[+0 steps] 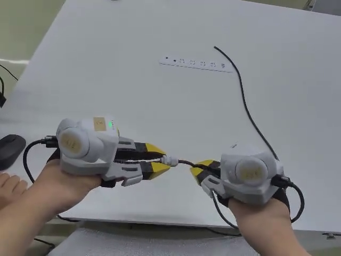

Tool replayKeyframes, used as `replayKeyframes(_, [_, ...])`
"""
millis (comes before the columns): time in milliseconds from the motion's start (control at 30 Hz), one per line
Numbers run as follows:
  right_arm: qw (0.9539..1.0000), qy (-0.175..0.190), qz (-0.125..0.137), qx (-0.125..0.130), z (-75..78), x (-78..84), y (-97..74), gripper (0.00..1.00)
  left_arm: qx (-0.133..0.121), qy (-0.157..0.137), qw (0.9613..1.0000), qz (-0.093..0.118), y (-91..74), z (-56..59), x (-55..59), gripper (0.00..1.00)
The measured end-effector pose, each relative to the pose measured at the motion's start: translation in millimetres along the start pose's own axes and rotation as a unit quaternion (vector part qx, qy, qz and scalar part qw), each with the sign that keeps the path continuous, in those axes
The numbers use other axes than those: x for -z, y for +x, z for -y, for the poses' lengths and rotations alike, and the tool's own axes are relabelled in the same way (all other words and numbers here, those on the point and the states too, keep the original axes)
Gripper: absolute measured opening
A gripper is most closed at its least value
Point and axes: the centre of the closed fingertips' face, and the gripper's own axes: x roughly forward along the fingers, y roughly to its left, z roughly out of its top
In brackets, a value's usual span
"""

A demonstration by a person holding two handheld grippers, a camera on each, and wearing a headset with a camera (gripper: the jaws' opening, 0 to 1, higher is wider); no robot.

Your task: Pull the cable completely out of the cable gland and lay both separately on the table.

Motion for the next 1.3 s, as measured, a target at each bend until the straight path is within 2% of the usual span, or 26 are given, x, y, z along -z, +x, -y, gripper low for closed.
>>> replayKeyframes(200, [0.9984, 0.055, -0.013, 0.0, 7.2, 14.6, 3.6, 0.0, -0.001, -0.004, 1.0, 0.003, -0.6, 1.3, 1.5, 0.15])
replayKeyframes(300, [0.995, 0.097, -0.022, 0.002, 12.8, 23.0, 6.5, 0.0, -0.001, -0.005, 1.0, 0.003, -0.7, 1.6, 2.1, 0.15])
replayKeyframes(500, [0.9889, 0.142, -0.041, 0.012, 24.0, 38.8, 12.4, 0.0, -0.002, -0.006, 1.0, 0.004, -1.1, 0.7, 1.7, 0.15])
replayKeyframes(600, [0.9852, 0.167, -0.041, 0.007, 26.1, 42.1, 15.1, 0.0, -0.003, -0.006, 1.0, 0.004, -1.2, -0.3, 1.6, 0.15])
replayKeyframes(667, [0.9864, 0.159, -0.04, 0.008, 25.3, 40.9, 15.5, 0.0, -0.003, -0.006, 1.0, 0.002, -0.7, -0.8, 2.9, 0.15])
replayKeyframes(733, [0.9908, 0.128, -0.043, 0.01, 23.9, 39.6, 15.1, 0.0, -0.003, -0.007, 1.0, 0.002, -0.9, -1.3, 3.0, 0.15])
replayKeyframes(967, [0.9921, 0.121, -0.033, 0.01, 23.2, 36.6, 10.1, 0.01, -0.006, -0.017, 0.9998, 0.005, -3.2, -5.3, 1.9, 0.15])
replayKeyframes(1033, [0.9926, 0.118, -0.03, 0.004, 21.4, 34.4, 6.9, 0.01, -0.005, -0.025, 0.9996, 0.006, -4.1, -6.2, 2.2, 0.15])
replayKeyframes(1100, [0.9924, 0.119, -0.031, -0.006, 16.9, 31.5, 4.0, 0.05, -0.01, -0.02, 0.9998, 0.002, -4.4, -6.9, 3.9, 0.15])
replayKeyframes(1133, [0.9938, 0.105, -0.034, -0.005, 15.5, 30.3, 2.1, 0.09, -0.009, -0.021, 0.9997, 0.001, -4.3, -6.5, 4.2, 0.15])
replayKeyframes(1200, [0.9981, 0.057, -0.024, 0.001, 14.0, 20.5, -4.2, 0.14, -0.011, -0.02, 0.9997, 0.001, -4.7, -6.9, 4.2, 0.15])
replayKeyframes(1233, [0.9988, 0.041, -0.027, -0.006, 8.9, 17.2, -6.7, 0.15, -0.012, -0.021, 0.9997, 0.001, -5.0, -7.1, 3.9, 0.15])
replayKeyframes(1300, [0.9998, -0.007, -0.013, -0.013, -1.2, 2.1, -11.2, 0.19, -0.014, -0.023, 0.9996, 0.003, -5.8, -7.6, 3.0, 0.15])
